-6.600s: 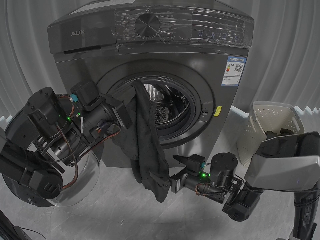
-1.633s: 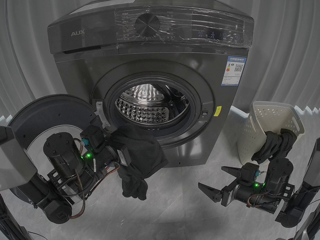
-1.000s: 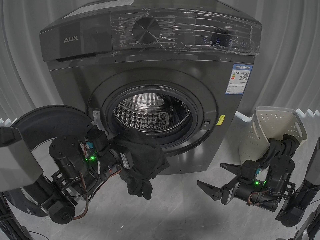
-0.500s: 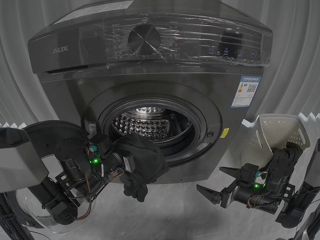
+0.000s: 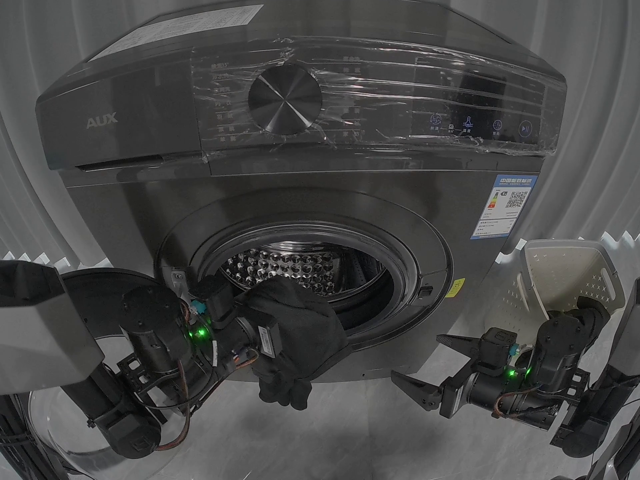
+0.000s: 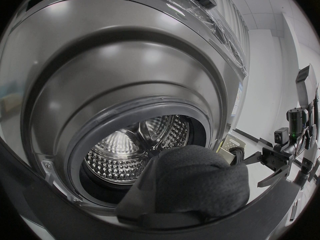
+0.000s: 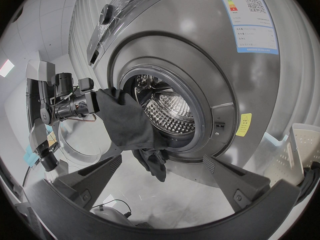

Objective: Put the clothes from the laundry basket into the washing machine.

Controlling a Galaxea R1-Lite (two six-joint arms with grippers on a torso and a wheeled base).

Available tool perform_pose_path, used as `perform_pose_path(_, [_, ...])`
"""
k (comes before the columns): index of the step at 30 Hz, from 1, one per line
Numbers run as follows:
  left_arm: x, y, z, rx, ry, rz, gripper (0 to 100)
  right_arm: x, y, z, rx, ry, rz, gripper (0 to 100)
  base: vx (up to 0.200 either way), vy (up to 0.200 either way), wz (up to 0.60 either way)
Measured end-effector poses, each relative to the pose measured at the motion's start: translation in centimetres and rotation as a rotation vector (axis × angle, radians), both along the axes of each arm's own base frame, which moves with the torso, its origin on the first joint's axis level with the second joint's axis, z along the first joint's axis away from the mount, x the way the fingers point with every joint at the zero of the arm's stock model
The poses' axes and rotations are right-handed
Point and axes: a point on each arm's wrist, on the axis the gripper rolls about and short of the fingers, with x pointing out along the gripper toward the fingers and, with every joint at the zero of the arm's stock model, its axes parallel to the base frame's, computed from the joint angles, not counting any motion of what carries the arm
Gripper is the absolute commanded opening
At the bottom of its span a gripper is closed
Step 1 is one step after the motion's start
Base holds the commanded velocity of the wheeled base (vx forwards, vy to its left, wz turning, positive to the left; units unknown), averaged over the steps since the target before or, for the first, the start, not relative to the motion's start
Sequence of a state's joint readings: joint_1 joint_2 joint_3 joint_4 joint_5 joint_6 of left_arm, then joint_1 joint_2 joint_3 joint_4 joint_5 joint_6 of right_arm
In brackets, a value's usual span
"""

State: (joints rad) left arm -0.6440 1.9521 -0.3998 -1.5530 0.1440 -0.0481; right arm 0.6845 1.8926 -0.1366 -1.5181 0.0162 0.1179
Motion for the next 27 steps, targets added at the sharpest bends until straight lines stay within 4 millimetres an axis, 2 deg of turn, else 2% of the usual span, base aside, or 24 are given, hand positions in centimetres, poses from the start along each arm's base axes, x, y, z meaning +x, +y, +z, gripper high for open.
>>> perform_pose_path(5, [-0.4,-0.4,-0.2,0.002,0.008,-0.019,0,-0.1,0.1,0.1,0.004,-0.004,0.007,100,0.0,0.0,0.0])
perform_pose_path(11, [0.3,-0.4,-0.6,-0.016,0.029,-0.014,0,-0.2,0.2,0.2,0.007,-0.007,0.01,100,0.0,0.0,0.0])
perform_pose_path(17, [2.5,-1.3,-1.9,-0.042,0.053,0.011,0,-0.3,0.3,0.1,0.006,-0.005,0.014,100,0.0,0.0,0.0])
perform_pose_path(27, [7.8,-4.2,-3.3,-0.117,-0.006,0.044,0,-0.3,0.3,0.1,0.004,-0.001,0.016,100,0.0,0.0,0.0])
